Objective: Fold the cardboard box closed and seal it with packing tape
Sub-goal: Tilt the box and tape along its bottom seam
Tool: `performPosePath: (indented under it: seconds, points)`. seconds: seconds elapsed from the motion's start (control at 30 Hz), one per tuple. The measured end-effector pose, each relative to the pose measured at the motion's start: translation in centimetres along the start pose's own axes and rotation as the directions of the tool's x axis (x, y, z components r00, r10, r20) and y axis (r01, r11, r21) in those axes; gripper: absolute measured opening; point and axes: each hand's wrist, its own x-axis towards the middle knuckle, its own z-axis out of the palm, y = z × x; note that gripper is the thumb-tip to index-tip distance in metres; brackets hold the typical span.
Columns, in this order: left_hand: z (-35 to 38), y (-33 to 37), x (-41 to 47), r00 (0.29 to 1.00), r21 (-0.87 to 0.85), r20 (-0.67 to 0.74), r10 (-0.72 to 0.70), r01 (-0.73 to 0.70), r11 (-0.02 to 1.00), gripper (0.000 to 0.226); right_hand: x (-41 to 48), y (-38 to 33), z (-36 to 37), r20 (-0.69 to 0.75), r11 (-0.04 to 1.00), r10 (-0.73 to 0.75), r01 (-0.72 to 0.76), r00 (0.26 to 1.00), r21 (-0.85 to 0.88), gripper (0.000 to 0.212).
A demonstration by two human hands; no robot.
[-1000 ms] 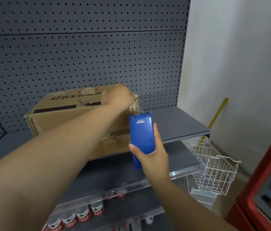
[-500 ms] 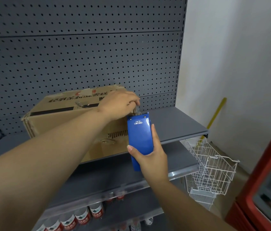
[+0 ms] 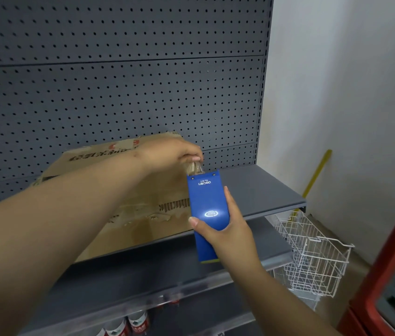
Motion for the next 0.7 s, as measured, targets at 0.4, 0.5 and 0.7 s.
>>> performPosePath:
  seconds: [0.4,0.5,0.7]
  points:
    - [-6.9,-1.1,4.6,0.991,-0.207,0.007,-0.137,0.135,0.969,0.024,5.5,-10.2,-5.6,0.280,0.996,-0.063,0.080,0.958,-0.049,0.053]
    - [-7.9,-2.2,5.6,0.982,-0.197,0.072,-0.177,0.188,0.962,0.022,7.4,-11.8,-5.7,0.340,0.998,-0.037,0.051,0.940,-0.032,0.039]
    - [-8.2,-3.2,7.8,0.975,-0.257,-0.017,-0.220,0.208,0.944,0.027,10.7,-13.5,-5.6,0.383,0.995,0.073,-0.092,0.921,0.031,0.034]
